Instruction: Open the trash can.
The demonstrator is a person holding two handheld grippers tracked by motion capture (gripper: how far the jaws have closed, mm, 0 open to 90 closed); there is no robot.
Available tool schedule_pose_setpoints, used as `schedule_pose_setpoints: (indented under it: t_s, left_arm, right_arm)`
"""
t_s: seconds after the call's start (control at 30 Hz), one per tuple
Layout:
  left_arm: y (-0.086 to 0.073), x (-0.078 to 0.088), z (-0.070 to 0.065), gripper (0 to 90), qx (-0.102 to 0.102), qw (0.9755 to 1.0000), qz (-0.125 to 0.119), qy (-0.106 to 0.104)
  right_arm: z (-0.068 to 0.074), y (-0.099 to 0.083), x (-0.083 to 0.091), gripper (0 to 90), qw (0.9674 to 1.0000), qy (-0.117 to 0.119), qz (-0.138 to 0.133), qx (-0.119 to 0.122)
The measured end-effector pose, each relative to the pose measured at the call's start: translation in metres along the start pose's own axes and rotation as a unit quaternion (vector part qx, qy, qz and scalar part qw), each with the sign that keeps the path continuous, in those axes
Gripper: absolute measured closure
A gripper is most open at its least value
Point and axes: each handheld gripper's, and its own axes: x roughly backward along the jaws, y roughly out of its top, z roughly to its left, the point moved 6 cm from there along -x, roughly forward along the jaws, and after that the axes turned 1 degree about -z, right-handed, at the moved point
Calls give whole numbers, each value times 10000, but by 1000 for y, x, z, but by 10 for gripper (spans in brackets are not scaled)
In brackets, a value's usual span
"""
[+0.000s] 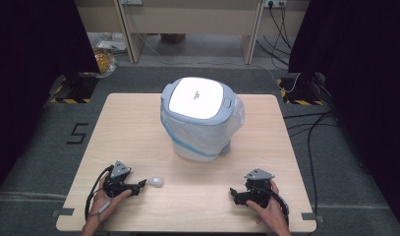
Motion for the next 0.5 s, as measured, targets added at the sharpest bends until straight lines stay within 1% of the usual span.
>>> schedule_pose_setpoints:
  t_s: [0.07,0.13,0.17,0.2,0.23,0.27,0.3,0.33,0.37,0.4,0.43,0.47,0.5]
  left_arm:
    - [0,0,0,193,14,10000,-6,-7]
    - [0,0,1,192,47,10000,-20,-65]
    - [0,1,1,192,63,9999,-6,-88]
    - [0,1,2,192,87,9999,-46,-130]
    - [1,1,2,192,88,9998,-42,-165]
    - [1,1,2,195,87,9998,-39,-149]
    - [2,1,2,203,55,9999,-20,-131]
    - [3,1,0,207,60,9998,-56,-197]
    - [6,2,-2,206,135,9994,-140,-295]
    - [8,3,-3,206,169,9991,-207,-340]
    - [12,4,-5,206,126,9991,-239,-335]
    - [12,4,-5,208,126,9991,-239,-335]
    - [20,5,-10,211,-16,9992,-311,-250]
  right_arm:
    - [0,-1,1,7,10000,9,11,6]
    - [-1,0,1,40,10000,6,-44,-4]
    - [-2,0,2,111,10000,-10,-88,-44]
    - [-5,2,3,182,9999,-24,-152,-75]
    - [-7,3,4,207,9996,0,-223,-159]
    - [-11,5,4,155,9993,33,-276,-246]
    - [-15,6,4,132,9987,10,-301,-404]
    - [-19,8,4,174,9985,-83,-287,-450]
    - [-24,10,4,174,9983,-198,-292,-465]
    - [-28,14,3,159,9980,-272,-328,-475]
    - [-31,17,3,162,9975,-307,-353,-534]
    - [-31,17,3,162,9975,-307,-353,-534]
    - [-40,27,2,166,9960,-414,-448,-658]
